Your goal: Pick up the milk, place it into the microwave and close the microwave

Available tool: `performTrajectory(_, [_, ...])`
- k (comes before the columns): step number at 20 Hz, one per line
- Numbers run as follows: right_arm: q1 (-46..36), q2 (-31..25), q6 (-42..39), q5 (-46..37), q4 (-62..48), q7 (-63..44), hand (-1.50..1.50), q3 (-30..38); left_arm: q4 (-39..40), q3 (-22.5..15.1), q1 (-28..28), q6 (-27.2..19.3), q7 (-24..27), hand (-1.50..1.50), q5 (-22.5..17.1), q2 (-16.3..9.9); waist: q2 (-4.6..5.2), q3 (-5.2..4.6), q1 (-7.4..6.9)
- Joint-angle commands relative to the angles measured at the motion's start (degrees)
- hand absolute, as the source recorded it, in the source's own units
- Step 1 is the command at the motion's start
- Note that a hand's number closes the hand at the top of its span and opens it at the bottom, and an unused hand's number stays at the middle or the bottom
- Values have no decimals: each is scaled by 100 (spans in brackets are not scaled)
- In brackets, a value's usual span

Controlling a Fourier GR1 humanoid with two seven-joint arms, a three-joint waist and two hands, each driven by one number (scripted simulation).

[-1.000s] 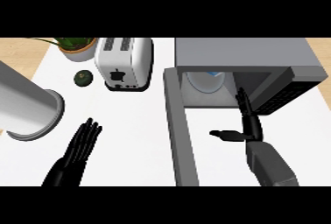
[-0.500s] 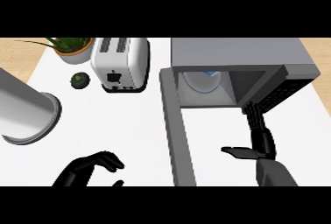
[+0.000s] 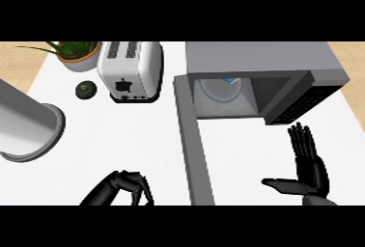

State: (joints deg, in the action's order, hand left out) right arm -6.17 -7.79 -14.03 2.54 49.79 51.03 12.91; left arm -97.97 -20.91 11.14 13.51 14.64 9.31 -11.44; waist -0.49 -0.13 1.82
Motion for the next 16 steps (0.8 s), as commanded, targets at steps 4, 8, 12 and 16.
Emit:
performTrajectory(4, [1380, -118, -548, 586, 2345, -827, -150, -143, 1007, -817, -578, -78, -148, 150, 686, 602, 14, -4, 35])
performTrajectory(8, [2043, -383, -855, 838, 3023, -963, -150, -12, 1907, -1188, -1064, -512, 8, 150, 924, 1114, 42, 5, -42])
performTrajectory(12, [2566, -277, -1047, 1291, 4267, -1667, -150, -140, 2466, -1806, -1512, -1077, 86, 150, 662, 1132, 40, -2, 8])
performTrajectory(16, [2777, -263, -1233, 1379, 4398, -1551, -150, -172, 3204, -2689, -2729, -2118, -173, 150, -483, 1139, 71, 1, 94])
